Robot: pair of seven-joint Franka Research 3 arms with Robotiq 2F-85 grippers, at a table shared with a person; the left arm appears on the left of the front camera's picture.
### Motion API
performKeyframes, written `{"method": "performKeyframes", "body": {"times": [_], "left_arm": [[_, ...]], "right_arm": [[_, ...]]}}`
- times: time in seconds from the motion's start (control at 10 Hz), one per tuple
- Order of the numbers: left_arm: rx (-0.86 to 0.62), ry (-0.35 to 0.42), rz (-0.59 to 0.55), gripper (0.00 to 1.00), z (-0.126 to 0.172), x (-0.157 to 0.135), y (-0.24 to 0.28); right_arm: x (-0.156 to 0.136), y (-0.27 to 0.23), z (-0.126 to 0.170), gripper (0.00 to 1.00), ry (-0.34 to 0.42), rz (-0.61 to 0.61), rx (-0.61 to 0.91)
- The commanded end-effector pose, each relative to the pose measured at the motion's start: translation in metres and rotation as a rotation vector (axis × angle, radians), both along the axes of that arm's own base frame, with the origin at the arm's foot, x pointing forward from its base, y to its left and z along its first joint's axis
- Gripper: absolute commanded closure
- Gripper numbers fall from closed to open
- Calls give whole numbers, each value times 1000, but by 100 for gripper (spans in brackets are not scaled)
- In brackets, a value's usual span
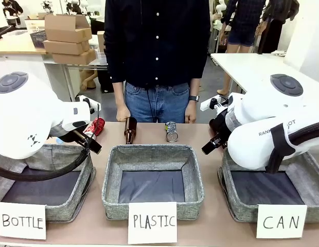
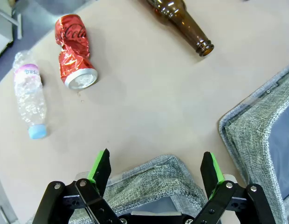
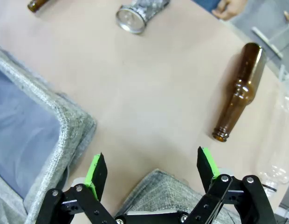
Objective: Sort the can waste into the basket.
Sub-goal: Pick up the can waste from the table and place it in the right Fabric basket.
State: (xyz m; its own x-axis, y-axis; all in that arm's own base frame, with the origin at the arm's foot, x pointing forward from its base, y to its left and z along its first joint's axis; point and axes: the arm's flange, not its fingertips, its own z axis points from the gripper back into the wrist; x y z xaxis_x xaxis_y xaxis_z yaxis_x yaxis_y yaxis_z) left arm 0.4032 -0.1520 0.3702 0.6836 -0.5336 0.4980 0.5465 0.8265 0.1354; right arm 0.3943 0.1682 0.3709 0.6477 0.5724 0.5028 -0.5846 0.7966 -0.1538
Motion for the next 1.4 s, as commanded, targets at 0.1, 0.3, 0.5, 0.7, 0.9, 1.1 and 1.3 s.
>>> {"method": "performKeyframes", "body": {"times": [0.1,0.3,0.5,0.7,0.9,1.1,1.3], "left_arm": [[0,0,0,0,0,0,0],[0,0,0,0,0,0,0],[-73,-60,-67,0,90,-45,7],[0,-50,-65,0,142,-133,26],[122,-77,-98,0,110,-184,48],[0,-88,-75,0,166,-91,3],[-122,85,-175,0,191,-114,26]], "right_arm": [[0,0,0,0,0,0,0],[-6,1,34,0,-50,-42,23],[-52,-1,114,0,-170,-56,46],[-137,-16,159,0,-114,15,40],[-185,-41,134,0,-117,-69,-87],[-105,-6,182,0,-146,-25,19],[-130,-26,196,0,8,-126,168]]}}
